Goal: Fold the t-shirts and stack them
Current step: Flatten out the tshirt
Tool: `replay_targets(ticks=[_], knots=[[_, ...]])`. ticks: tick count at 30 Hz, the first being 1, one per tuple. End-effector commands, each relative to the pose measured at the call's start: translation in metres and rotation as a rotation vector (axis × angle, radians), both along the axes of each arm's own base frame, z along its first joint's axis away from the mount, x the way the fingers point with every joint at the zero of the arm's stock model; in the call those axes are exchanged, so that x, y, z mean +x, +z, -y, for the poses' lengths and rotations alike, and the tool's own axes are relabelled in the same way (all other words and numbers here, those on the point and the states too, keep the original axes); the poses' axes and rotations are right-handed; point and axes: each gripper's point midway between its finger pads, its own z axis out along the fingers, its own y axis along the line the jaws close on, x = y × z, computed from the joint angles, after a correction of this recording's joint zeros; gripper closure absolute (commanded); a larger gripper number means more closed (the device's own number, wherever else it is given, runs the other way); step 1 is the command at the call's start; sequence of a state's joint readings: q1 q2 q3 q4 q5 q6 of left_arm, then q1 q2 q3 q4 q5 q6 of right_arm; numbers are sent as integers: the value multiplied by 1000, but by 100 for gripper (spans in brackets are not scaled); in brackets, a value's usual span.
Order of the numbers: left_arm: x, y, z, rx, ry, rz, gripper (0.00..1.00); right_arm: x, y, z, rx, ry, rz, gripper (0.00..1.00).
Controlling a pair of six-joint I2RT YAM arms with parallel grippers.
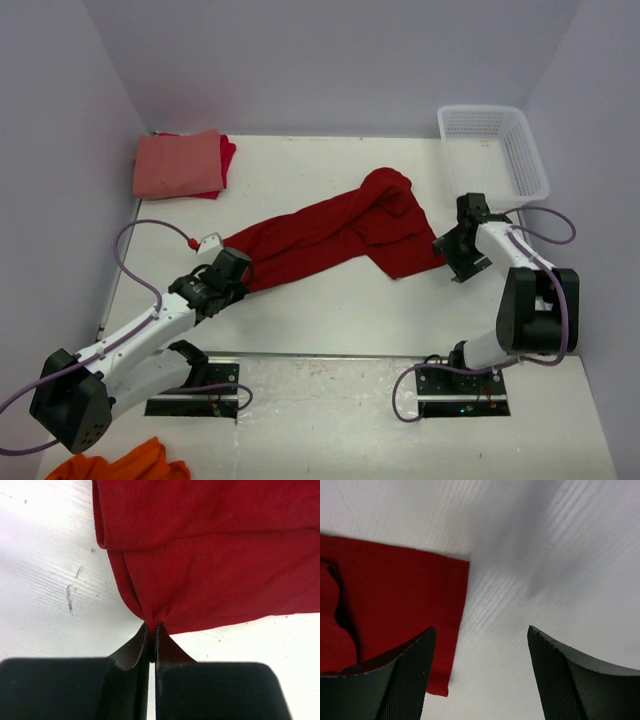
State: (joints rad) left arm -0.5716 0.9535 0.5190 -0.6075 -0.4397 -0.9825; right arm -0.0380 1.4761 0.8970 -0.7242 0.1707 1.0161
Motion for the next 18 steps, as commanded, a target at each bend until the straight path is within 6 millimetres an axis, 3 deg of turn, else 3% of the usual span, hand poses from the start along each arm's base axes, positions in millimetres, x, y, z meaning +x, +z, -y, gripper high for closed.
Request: replay_targets(ticks=[1,6,10,18], knots=[[5,8,6,-24,-26,23,100,23,5,0,1,35,23,26],[5,10,8,-44,-29,37,100,37,-5,2,-6,80,-10,28],[7,14,10,-49,-31,39,100,36,-17,5,-19,91,-58,29],[7,16,16,-83,-43,49,100,49,-13,20,-66,80,-70,36]])
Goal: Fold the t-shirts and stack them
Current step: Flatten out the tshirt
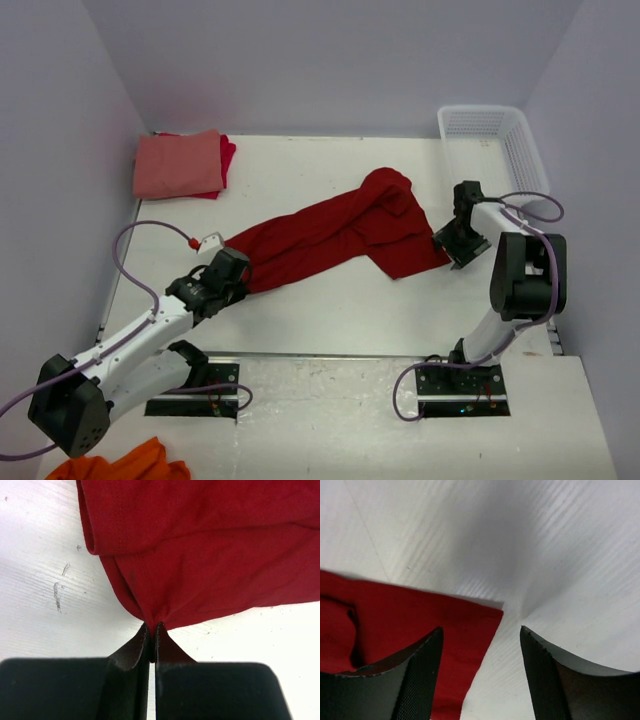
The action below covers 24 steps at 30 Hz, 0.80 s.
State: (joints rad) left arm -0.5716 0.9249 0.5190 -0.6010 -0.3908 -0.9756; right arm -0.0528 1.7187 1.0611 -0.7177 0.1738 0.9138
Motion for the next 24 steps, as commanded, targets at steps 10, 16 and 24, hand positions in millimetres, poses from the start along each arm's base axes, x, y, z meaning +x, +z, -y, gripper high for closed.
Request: replay_targets(ticks=[10,16,24], knots=[[13,26,14,-69,-32,76,100,26,10,13,-50,2,-12,43],[15,33,19,-91,-50,86,100,18,4,-1,-7,17,-63,38],[17,38,25,-110,-73,94,100,24,5,-6,15,53,-160,37]])
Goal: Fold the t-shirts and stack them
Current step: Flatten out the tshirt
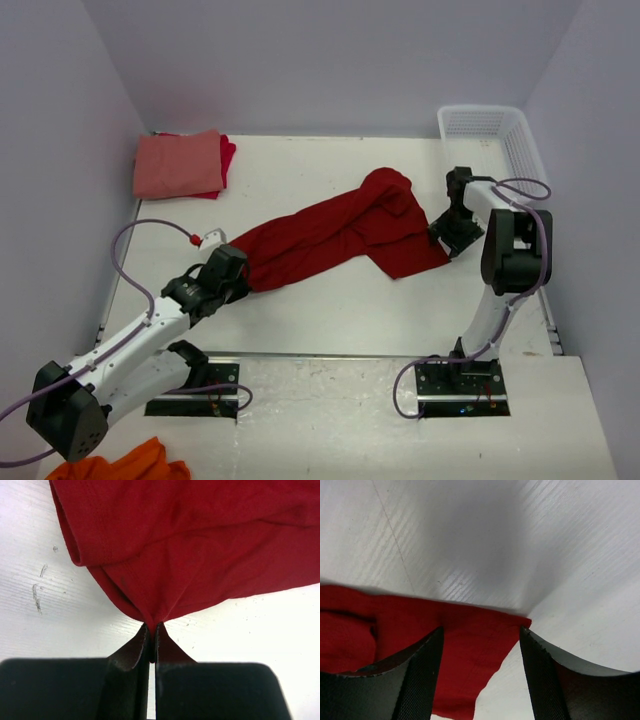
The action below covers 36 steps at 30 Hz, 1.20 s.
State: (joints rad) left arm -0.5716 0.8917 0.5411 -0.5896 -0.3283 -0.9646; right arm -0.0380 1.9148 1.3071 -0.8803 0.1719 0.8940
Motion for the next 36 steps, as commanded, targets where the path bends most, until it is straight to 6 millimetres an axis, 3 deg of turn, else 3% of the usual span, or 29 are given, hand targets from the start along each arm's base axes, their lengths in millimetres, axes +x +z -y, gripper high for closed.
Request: replay_targets(ticks=[1,9,10,11,13,21,24,28,30,33,36], knots=[[15,25,12,-42,-32,72,100,-1,7,-3,14,21,-51,37],[19,33,14,-44,-46,95,100,-4,8,-4,14,10,-104,42],[19,30,14,-43,-48,90,100,-6,7,-4,12,0,-110,47],[19,29,15,-43,-50,86,100,-6,7,-5,13,-2,-110,71],[18,28,17,-53,-57,86,100,-6,7,-4,15,1,-112,78],[16,30,13,-46,-51,93,100,-8,8,-4,3,15,-99,78],[14,26,13,-45,-51,82,100,-7,9,-5,-10,67,-73,83],[13,24,13,-51,-50,77,100,1,16,-15,-107,263,-12,76],[13,25,12,-49,-47,80,100,9,39,-9,-239,330,69,73],[13,27,11,-46,-46,83,100,22,68,-37,-291,488,221,70],[12,26,12,-49,-49,76,100,29,94,-53,-265,532,323,70]])
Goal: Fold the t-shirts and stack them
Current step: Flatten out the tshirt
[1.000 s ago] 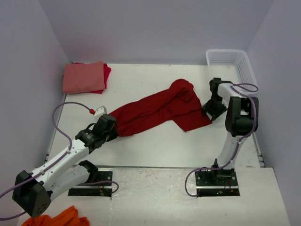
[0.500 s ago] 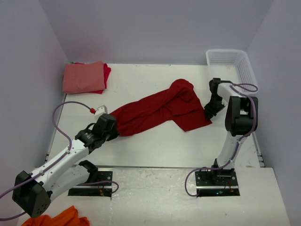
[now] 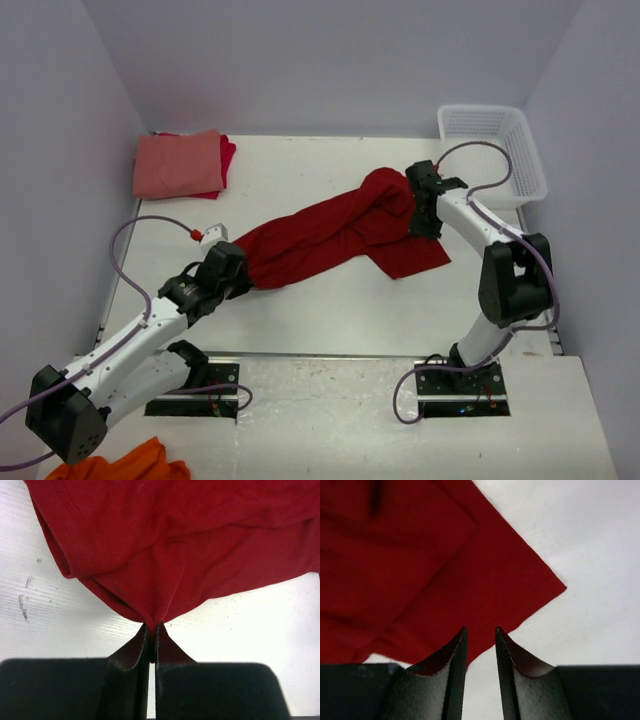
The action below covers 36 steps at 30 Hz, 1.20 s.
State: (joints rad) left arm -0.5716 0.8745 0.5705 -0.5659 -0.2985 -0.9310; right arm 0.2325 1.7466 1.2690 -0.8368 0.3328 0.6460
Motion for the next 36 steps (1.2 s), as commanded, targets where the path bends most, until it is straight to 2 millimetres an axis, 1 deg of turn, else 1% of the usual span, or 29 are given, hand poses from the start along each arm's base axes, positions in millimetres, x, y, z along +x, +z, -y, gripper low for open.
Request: replay_targets(ticks=[1,2,3,4,5,6,8,9,10,12,13,15,16,24,29,32,33,36], knots=[[4,8,2,-16,-8,25,100,29,55,-3,-21,75,219,69],[3,8,2,-13,-8,21,100,29,62,-5,-14,81,231,69],[3,8,2,-14,-8,21,100,29,70,-9,0,89,252,65],[2,8,2,-15,-5,21,100,30,73,-14,23,93,257,63],[2,9,0,-13,2,25,100,29,72,-23,72,119,248,64],[3,9,-1,-13,5,27,100,29,70,-28,93,134,239,71],[4,11,0,-16,6,33,100,27,57,-34,110,144,174,100],[4,12,0,-15,7,35,100,29,55,-40,116,171,157,100],[4,13,1,-18,5,33,100,26,41,-44,118,184,102,100],[4,14,1,-19,6,37,100,25,32,-55,133,222,62,100],[5,14,0,-16,9,37,100,21,21,-59,135,231,18,100],[5,16,0,-18,8,41,100,16,12,-72,169,261,-9,100],[5,16,-1,-13,8,38,100,14,7,-75,177,261,-24,100],[4,19,2,-19,-9,38,100,-8,-16,-99,211,301,-113,100],[6,25,4,-29,-17,55,100,-21,-30,-114,223,316,-163,100],[6,28,4,-31,-18,60,100,-21,-36,-117,213,310,-173,100],[6,28,4,-33,-19,61,100,-22,-41,-118,212,301,-184,100],[5,29,4,-36,-23,61,100,-19,-48,-117,197,274,-192,100]])
